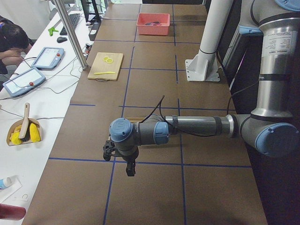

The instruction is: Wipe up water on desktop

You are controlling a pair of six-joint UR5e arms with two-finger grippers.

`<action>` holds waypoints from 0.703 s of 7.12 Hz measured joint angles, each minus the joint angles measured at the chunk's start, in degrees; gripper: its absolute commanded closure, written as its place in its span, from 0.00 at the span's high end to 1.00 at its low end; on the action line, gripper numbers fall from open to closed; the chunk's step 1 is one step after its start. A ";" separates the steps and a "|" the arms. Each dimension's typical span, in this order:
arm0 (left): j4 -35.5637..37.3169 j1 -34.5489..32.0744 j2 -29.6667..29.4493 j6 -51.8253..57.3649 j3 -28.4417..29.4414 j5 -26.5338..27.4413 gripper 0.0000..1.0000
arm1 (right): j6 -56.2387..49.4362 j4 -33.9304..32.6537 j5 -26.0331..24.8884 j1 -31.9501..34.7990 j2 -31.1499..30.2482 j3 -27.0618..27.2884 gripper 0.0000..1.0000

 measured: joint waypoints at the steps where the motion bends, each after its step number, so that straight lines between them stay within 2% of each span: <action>1: -0.40 -0.06 0.55 0.03 -0.19 -1.21 1.00 | 0.57 -0.03 -0.01 0.00 0.05 -0.13 1.00; 5: -0.32 -1.97 1.32 0.11 -1.74 -2.01 1.00 | 1.23 -0.12 0.15 0.00 0.09 -0.37 1.00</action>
